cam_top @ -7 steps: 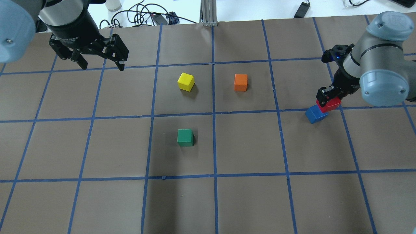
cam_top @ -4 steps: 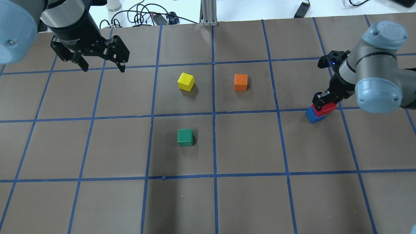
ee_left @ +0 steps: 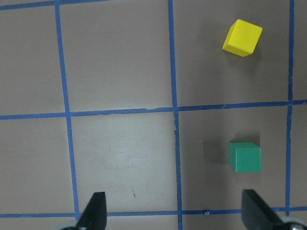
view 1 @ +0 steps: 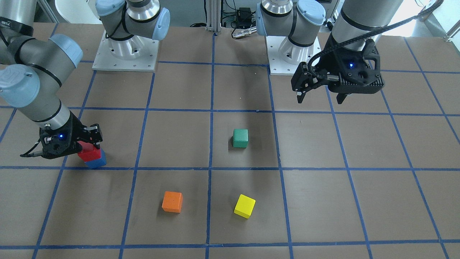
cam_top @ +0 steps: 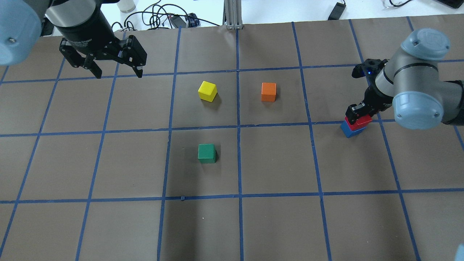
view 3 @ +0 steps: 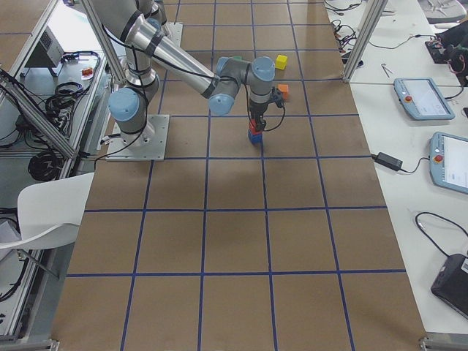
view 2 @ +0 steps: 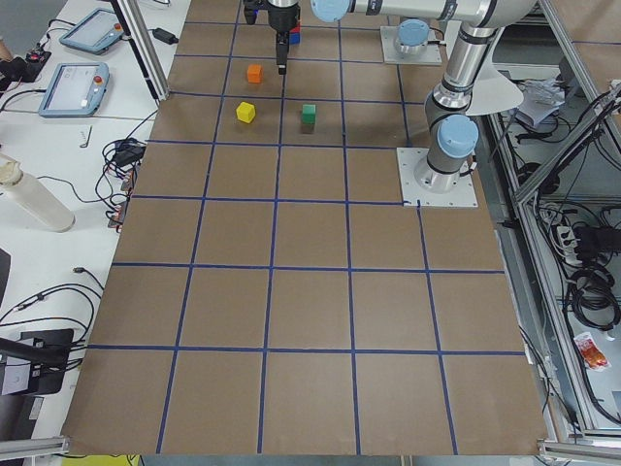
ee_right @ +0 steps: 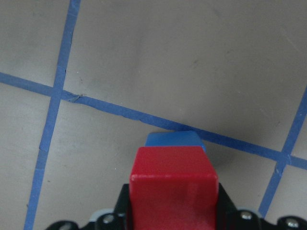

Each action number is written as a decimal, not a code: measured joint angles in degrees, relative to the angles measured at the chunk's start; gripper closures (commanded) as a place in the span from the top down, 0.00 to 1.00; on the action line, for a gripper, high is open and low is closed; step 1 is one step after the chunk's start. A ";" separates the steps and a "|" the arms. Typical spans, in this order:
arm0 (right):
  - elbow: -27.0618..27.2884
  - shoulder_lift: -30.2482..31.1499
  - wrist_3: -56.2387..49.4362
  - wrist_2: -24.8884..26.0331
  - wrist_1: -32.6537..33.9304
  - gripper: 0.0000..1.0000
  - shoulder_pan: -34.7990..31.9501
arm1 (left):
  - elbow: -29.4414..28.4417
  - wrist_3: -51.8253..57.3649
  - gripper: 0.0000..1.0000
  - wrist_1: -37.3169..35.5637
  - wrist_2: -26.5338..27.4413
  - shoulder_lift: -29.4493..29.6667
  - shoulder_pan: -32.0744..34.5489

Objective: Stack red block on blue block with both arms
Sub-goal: 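Lower the red cube onto the blue cube and open the right gripper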

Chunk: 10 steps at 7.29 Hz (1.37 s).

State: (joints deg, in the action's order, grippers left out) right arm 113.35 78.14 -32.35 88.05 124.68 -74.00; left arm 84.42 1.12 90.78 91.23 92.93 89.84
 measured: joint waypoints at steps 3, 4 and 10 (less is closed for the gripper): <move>0.01 -0.09 -0.03 0.07 0.20 0.00 0.00 | 0.01 -0.04 1.00 0.16 -0.02 -0.16 -0.01; 0.05 -0.09 -0.04 0.08 0.21 0.26 0.00 | 0.07 0.00 1.00 0.18 -0.06 -0.24 -0.01; 0.17 -0.01 0.20 0.69 -0.16 1.00 0.01 | 0.51 0.03 1.00 0.19 -0.25 -0.59 -0.01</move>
State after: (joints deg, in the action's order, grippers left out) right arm 113.52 78.13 -32.15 88.73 124.51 -73.99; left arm 84.94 1.14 90.96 90.97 92.34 89.82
